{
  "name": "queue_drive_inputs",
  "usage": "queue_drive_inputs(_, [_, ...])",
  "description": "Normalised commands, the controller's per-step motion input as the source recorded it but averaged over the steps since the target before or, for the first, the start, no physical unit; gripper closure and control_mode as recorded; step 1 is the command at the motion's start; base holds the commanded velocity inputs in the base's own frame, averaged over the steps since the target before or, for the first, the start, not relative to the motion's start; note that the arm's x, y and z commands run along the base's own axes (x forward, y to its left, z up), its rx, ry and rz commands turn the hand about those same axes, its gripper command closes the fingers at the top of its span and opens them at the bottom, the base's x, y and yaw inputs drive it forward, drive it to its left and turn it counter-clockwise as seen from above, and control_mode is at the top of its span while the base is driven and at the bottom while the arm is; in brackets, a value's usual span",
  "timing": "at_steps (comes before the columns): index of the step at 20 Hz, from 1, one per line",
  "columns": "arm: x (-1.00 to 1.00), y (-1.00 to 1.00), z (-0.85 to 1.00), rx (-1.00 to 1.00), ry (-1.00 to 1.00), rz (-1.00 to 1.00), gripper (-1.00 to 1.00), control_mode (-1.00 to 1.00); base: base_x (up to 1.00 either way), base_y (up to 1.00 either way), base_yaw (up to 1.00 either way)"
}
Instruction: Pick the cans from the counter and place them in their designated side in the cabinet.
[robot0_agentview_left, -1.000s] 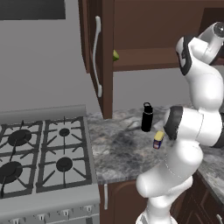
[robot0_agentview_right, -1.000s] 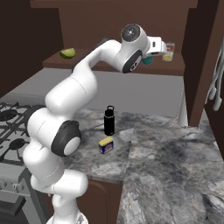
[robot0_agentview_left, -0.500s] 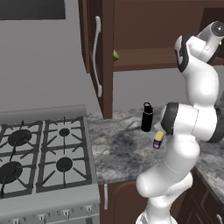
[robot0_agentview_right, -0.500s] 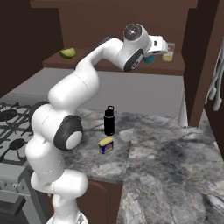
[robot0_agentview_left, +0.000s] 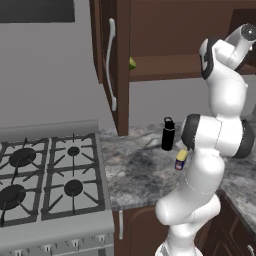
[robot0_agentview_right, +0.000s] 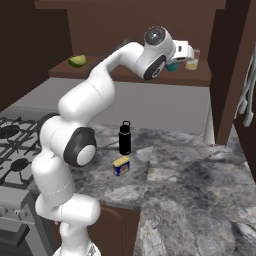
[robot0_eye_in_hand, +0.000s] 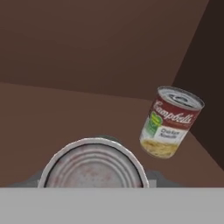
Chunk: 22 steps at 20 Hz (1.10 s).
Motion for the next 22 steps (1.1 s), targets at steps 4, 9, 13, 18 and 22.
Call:
queue_drive_inputs(4, [0.19,0.0,-0.23,0.0,0.01,0.0,-1.0,-1.0,0.0,0.0,0.0])
queue_drive_inputs(9, [0.19,-0.04,-0.08,0.0,0.0,0.0,-1.0,-1.0,0.0,0.0,0.0])
queue_drive_inputs(13, [0.18,-0.05,0.0,0.0,-0.03,0.0,-1.0,-1.0,0.0,0.0,0.0])
queue_drive_inputs(18, [0.1,-0.1,0.0,0.0,-0.06,0.01,-1.0,-1.0,0.0,0.0,0.0])
queue_drive_inputs(22, [0.0,-0.06,0.0,0.0,-0.13,0.03,-1.0,-1.0,0.0,0.0,0.0])
